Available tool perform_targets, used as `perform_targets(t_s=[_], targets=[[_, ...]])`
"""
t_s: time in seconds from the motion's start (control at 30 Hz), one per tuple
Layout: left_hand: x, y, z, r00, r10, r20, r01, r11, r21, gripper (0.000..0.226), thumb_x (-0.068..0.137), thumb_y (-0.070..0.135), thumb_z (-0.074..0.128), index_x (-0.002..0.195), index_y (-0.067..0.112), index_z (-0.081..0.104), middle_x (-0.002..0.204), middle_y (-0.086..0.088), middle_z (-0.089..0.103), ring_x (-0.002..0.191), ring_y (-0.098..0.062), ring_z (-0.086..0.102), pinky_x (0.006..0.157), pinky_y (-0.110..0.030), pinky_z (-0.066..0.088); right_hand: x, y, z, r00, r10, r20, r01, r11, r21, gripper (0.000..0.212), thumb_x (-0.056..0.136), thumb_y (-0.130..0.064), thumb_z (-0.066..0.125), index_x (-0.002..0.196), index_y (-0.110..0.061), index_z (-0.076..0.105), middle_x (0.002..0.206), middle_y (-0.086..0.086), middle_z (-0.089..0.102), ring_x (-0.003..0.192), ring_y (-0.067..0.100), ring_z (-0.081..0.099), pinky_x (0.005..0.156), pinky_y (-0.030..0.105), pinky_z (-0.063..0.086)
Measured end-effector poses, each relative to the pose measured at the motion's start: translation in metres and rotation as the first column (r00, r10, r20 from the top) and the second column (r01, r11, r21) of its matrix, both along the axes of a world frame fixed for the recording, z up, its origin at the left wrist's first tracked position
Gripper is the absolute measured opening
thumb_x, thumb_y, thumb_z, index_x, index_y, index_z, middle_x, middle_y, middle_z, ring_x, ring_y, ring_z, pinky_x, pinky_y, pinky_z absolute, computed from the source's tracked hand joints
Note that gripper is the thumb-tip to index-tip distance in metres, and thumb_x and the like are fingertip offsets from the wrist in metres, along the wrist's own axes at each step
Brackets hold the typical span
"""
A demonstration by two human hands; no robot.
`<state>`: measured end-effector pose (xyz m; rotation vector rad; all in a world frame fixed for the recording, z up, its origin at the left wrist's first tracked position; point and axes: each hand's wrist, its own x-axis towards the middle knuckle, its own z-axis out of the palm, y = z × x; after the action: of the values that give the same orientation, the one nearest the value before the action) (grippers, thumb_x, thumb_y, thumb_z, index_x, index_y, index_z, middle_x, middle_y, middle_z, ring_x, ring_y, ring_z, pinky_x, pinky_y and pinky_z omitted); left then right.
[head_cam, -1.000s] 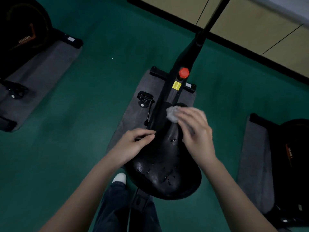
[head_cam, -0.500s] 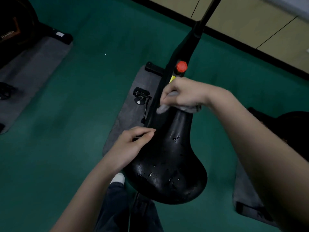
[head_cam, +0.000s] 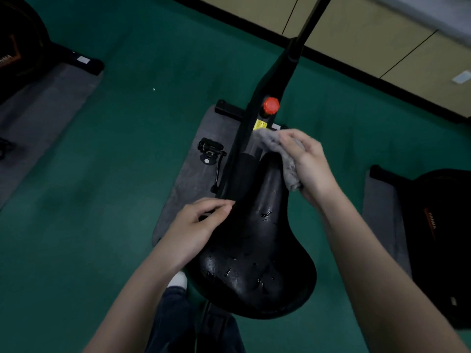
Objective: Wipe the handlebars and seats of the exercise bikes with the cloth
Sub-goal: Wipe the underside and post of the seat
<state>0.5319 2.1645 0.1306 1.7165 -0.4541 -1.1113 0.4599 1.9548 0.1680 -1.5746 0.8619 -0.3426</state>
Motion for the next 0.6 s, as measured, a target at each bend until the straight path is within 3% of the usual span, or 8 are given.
perform_targets(t_s=[0.07, 0.13, 0.27, 0.33, 0.47, 0.6], targets=[[0.0, 0.0, 0.0, 1.0, 0.011, -0.009, -0.011, 1.0, 0.002, 0.016, 0.09, 0.037, 0.059, 0.096, 0.043, 0.073, 0.108, 0.023, 0.067, 0.107, 0.001, 0.059, 0.108, -0.039, 0.038, -0.014, 0.014, -0.01, 0.984, -0.174, 0.04, 0.167, 0.976, 0.138, 0.019, 0.101, -0.019, 0.046, 0.095, -0.012, 0.063, 0.102, 0.014, 0.065, 0.098, 0.025, 0.061, 0.099, 0.05, 0.044], [-0.001, -0.001, 0.002, 0.999, 0.036, -0.028, -0.036, 0.999, -0.005, 0.016, 0.09, 0.034, 0.06, 0.095, 0.039, 0.074, 0.107, 0.021, 0.068, 0.106, 0.0, 0.06, 0.107, -0.037, 0.04, -0.032, 0.03, -0.017, 0.962, -0.274, -0.003, 0.271, 0.951, 0.149, 0.021, 0.102, -0.021, 0.043, 0.094, -0.013, 0.062, 0.098, 0.011, 0.064, 0.096, 0.025, 0.06, 0.1, 0.052, 0.042], [-0.002, -0.002, 0.005, 0.996, 0.069, -0.063, -0.07, 0.997, -0.021, 0.016, 0.09, 0.025, 0.061, 0.097, 0.028, 0.075, 0.105, 0.012, 0.071, 0.107, -0.007, 0.062, 0.106, -0.038, 0.042, -0.065, 0.056, -0.02, 0.958, -0.258, -0.125, 0.253, 0.966, -0.056, 0.023, 0.1, -0.023, 0.047, 0.09, -0.009, 0.062, 0.084, 0.007, 0.062, 0.084, 0.02, 0.057, 0.09, 0.052, 0.046], [-0.002, -0.003, 0.007, 0.995, 0.066, -0.072, -0.068, 0.997, -0.022, 0.017, 0.091, 0.022, 0.06, 0.1, 0.022, 0.075, 0.106, 0.007, 0.071, 0.108, -0.011, 0.062, 0.107, -0.04, 0.041, -0.077, 0.068, -0.017, 0.961, -0.239, -0.14, 0.219, 0.965, -0.143, 0.02, 0.099, -0.022, 0.05, 0.09, -0.011, 0.064, 0.081, -0.001, 0.062, 0.081, 0.013, 0.056, 0.084, 0.044, 0.047], [-0.002, -0.003, 0.009, 0.993, 0.083, -0.085, -0.084, 0.996, -0.014, 0.018, 0.091, 0.019, 0.06, 0.102, 0.017, 0.074, 0.107, 0.002, 0.071, 0.109, -0.014, 0.062, 0.108, -0.039, 0.04, -0.073, 0.082, -0.007, 0.949, -0.297, -0.103, 0.241, 0.898, -0.369, 0.017, 0.094, -0.011, 0.058, 0.106, -0.008, 0.069, 0.11, 0.004, 0.059, 0.102, 0.002, 0.055, 0.097, 0.02, 0.041], [-0.002, -0.002, 0.01, 0.992, 0.08, -0.095, -0.083, 0.996, -0.024, 0.02, 0.091, 0.018, 0.058, 0.104, 0.015, 0.073, 0.109, 0.001, 0.071, 0.111, -0.013, 0.061, 0.108, -0.036, 0.04, -0.073, 0.093, -0.002, 0.971, -0.234, -0.057, 0.165, 0.819, -0.549, 0.021, 0.09, -0.008, 0.062, 0.11, -0.002, 0.068, 0.106, 0.007, 0.05, 0.099, -0.002, 0.048, 0.093, 0.011, 0.037]])
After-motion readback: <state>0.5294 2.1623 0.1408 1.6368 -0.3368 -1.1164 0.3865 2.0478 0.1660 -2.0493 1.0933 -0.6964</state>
